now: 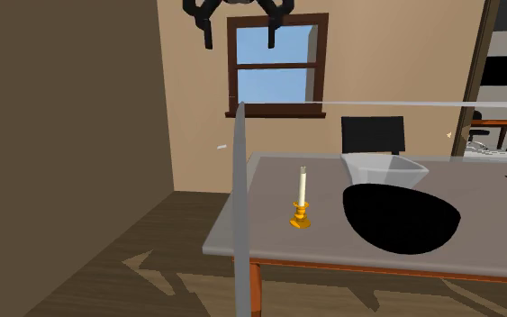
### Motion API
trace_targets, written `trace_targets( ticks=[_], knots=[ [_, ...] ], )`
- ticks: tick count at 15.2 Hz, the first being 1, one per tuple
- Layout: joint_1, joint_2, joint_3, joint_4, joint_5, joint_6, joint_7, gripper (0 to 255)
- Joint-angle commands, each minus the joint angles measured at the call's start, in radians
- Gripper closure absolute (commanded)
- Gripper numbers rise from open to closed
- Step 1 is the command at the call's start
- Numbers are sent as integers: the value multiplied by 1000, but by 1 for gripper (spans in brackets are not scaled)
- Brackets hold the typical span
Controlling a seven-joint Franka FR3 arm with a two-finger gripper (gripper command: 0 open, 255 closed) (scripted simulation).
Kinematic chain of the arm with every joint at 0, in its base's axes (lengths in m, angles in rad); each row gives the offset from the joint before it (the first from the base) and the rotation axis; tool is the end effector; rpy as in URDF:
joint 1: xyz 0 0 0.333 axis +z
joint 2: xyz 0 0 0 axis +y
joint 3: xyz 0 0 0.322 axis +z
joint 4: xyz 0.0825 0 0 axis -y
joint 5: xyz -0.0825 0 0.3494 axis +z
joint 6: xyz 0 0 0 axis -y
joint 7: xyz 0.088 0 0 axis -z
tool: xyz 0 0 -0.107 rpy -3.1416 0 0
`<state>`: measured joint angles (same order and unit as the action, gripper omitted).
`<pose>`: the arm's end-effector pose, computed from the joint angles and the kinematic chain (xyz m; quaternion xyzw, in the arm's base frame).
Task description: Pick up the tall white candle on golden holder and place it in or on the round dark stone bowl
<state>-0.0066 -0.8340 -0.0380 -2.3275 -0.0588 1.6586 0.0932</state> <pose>0.2628 -0.0226 0.6284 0.9945 -0.0634 0.0827 0.0129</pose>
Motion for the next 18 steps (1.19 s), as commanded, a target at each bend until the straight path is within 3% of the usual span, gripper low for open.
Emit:
trace_targets(
  ticks=[1,10,18],
  knots=[
    [0,0,0,0,0,0,0,0],
    [-43,-15,-131,-292,-56,368,-86,0],
    [-66,139,-284,-444,-92,755,-186,0]
  ],
)
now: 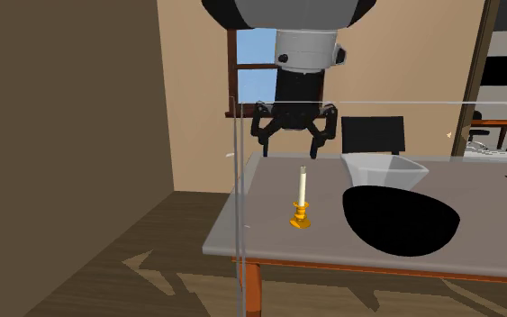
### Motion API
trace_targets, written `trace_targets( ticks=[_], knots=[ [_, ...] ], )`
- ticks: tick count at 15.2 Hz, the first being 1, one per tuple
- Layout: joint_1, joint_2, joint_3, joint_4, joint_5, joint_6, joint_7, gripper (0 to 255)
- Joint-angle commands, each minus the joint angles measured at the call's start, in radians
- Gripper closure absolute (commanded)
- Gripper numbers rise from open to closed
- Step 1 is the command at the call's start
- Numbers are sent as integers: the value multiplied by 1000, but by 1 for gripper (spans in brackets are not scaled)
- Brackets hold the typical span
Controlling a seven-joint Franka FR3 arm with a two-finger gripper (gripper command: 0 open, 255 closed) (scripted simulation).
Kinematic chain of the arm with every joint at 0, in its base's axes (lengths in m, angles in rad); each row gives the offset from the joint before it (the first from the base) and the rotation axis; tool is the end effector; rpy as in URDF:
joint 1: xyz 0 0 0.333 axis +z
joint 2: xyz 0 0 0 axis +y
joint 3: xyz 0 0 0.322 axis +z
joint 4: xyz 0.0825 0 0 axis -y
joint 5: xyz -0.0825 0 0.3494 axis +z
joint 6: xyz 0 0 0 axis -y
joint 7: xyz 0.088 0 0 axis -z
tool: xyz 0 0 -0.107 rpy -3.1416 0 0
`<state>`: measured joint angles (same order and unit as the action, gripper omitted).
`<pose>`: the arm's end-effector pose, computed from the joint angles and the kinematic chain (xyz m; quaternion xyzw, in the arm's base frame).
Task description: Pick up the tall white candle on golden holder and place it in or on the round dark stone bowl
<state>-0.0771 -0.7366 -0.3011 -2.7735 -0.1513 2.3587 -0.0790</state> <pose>0.2918 -0.1204 0.4599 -0.9843 0.0807 -0.1568 0.0087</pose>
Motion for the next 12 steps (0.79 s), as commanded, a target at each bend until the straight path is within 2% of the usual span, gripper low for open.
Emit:
trace_targets(
  ticks=[1,4,6,8,9,10,12],
  knots=[
    [8,74,-44,-9,2,107,-30,0],
    [34,185,-123,-27,20,266,-90,0],
    [76,269,-191,-28,56,371,-145,0],
    [153,357,-283,-19,122,473,-222,0],
    [212,402,-344,-11,173,521,-274,0],
    [223,408,-355,-10,181,527,-282,0],
    [278,445,-397,-4,226,561,-314,0]
  ],
)
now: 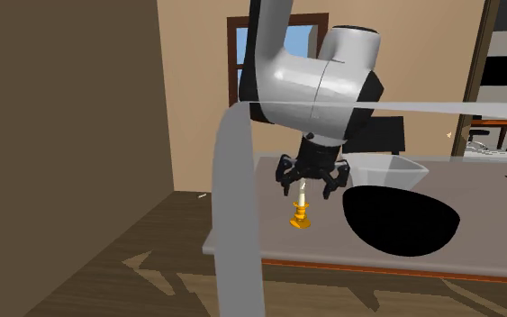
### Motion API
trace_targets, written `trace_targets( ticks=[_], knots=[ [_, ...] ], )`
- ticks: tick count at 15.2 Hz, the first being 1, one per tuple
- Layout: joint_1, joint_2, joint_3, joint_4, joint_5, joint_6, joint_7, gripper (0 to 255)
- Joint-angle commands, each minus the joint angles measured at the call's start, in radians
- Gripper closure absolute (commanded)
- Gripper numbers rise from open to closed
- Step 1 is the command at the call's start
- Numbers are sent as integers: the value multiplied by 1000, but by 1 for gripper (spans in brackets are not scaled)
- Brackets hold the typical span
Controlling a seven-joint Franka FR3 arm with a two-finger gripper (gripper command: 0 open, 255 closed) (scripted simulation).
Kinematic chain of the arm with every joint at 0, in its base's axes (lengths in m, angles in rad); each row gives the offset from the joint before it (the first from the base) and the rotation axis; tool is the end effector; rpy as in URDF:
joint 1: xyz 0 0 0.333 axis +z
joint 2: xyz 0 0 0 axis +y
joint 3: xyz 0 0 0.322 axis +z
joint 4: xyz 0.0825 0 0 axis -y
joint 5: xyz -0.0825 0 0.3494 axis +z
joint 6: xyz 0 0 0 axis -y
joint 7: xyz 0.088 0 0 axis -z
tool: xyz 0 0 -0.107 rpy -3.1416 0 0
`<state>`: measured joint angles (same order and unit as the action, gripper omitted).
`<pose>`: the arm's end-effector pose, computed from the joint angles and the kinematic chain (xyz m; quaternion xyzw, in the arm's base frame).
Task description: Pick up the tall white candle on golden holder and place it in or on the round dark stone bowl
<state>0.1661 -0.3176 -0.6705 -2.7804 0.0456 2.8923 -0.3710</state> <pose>0.3411 -0.1859 0.3575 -0.9741 0.0912 -0.2057 0.0225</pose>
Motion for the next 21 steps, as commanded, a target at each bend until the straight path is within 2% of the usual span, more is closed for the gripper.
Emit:
trace_targets(
  ticks=[1,4,5,13,14,21],
  knots=[
    [68,45,-53,7,56,43,-41,0],
    [194,100,-151,21,159,88,-117,0],
    [283,129,-222,31,233,109,-172,0],
    [285,129,-224,31,230,109,-170,0],
    [285,129,-224,31,230,109,-170,255],
    [285,129,-225,31,230,110,-171,255]
  ],
)
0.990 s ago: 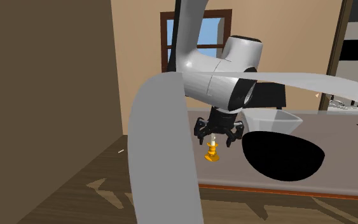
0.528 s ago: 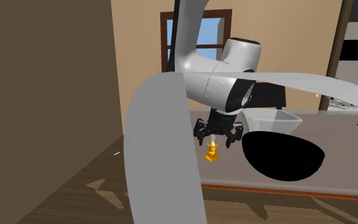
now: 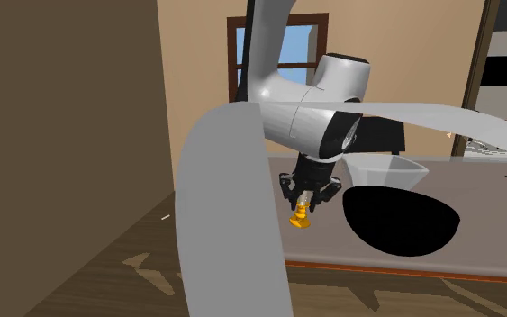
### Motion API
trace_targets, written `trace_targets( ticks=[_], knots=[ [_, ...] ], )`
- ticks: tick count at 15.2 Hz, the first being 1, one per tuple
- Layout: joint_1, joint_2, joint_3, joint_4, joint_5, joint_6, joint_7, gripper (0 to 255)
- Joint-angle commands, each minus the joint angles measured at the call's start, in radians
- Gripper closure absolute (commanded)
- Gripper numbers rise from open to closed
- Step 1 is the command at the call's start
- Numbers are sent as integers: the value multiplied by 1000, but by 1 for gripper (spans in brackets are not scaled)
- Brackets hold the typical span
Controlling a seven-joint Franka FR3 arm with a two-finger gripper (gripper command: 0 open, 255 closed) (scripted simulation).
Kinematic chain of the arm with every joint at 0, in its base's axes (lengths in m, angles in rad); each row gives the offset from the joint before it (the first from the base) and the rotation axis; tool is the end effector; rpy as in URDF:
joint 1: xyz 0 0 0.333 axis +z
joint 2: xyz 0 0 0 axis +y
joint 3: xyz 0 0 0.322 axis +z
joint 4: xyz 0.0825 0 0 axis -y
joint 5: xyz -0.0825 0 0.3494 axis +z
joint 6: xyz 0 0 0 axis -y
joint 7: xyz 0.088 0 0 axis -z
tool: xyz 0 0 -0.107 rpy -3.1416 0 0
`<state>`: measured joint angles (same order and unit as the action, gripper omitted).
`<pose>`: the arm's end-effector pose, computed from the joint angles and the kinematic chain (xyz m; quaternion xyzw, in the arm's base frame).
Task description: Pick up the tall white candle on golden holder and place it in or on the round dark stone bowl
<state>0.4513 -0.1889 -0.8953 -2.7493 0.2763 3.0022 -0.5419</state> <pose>0.3593 -0.1880 0.3263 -0.9738 0.0918 -0.2070 0.0207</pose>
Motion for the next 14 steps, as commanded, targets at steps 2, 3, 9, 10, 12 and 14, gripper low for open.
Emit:
trace_targets(
  ticks=[2,3,9,10,12,14],
  knots=[
    [-1,0,1,0,-1,0,1,255],
    [-52,-14,44,-1,-43,-16,35,255],
    [-243,-96,207,10,-209,-113,173,255],
    [-263,-109,225,13,-226,-130,189,255],
    [-296,-135,255,20,-257,-164,216,255],
    [-323,-160,280,29,-282,-198,239,255]
  ],
)
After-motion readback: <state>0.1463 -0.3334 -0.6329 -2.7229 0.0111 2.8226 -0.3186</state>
